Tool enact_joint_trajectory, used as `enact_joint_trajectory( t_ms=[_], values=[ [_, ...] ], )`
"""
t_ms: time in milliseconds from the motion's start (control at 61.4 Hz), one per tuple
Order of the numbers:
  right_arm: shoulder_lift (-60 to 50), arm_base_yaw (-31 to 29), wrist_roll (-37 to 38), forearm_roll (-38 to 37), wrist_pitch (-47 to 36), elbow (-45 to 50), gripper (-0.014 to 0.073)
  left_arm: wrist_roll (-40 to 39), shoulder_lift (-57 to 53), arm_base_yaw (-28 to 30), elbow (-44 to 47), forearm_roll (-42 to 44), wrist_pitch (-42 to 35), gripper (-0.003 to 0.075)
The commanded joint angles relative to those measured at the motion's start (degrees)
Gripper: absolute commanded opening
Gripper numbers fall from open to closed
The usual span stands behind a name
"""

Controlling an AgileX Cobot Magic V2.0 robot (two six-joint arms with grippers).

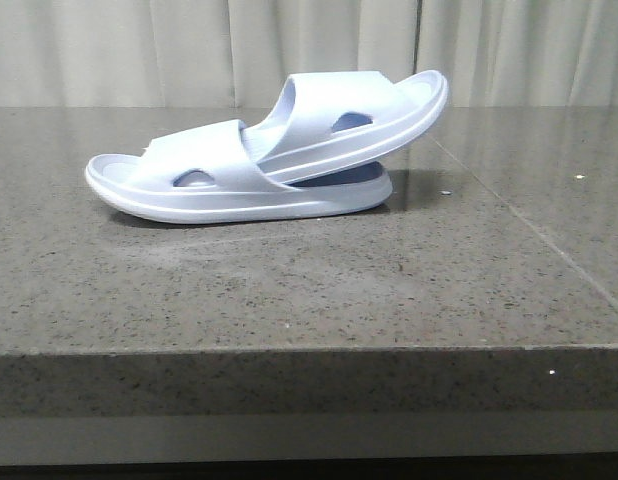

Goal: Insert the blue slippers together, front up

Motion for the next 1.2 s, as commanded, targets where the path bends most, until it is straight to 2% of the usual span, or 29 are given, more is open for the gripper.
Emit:
enact_joint_trajectory(
  t_ms=[0, 65, 163, 228, 423, 553, 684, 879, 1026, 1188],
  values=[
    [0.07, 0.01, -0.32, 0.15, -4.66, -1.48, -0.006, -0.33, 0.08, -0.49, -1.31, 1.1, -5.14, -0.0019],
    [0.07, 0.01, -0.32, 0.15, -4.66, -1.48, -0.006, -5.03, 0.08, -0.87, -0.85, 7.47, -5.04, -0.0019],
    [0.07, 0.01, -0.32, 0.15, -4.62, -1.48, -0.006, -19.35, -1.18, -2.4, 0.43, 22.58, -4.66, -0.0019],
    [0.07, 0.01, -0.32, 0.15, -4.62, -1.48, -0.006, -23.48, -3.14, -3.88, 1.69, 26.55, -4.65, -0.0019],
    [0.07, 0.01, -0.32, 0.15, -4.62, -1.48, -0.006, -23.57, -14.09, -4.79, 9.08, 25.06, -1.72, -0.0019],
    [0.07, 0.01, -0.32, 0.15, -4.62, -1.48, -0.006, -23.57, -22.53, -3.06, 13.67, 24.34, 4.47, -0.0019],
    [0.07, 0.01, -0.32, 0.15, -4.6, -1.48, -0.006, -23.57, -28.82, -0.91, 17.67, 24.23, 5.72, -0.0019],
    [0.01, 0.01, -0.32, 0.15, -4.58, -1.48, -0.006, -23.57, -28.51, -0.05, 21.32, 25.01, 3.93, -0.0019],
    [0.01, 0.01, -0.32, 0.15, -4.58, -1.48, -0.006, -23.57, -28.51, 0.05, 25.37, 25.01, -0.77, -0.0019],
    [0.01, 0.01, -0.32, 0.15, -4.58, -1.48, -0.006, -23.57, -28.51, 0.05, 25.14, 24.76, 0.69, -0.0019]
  ],
)
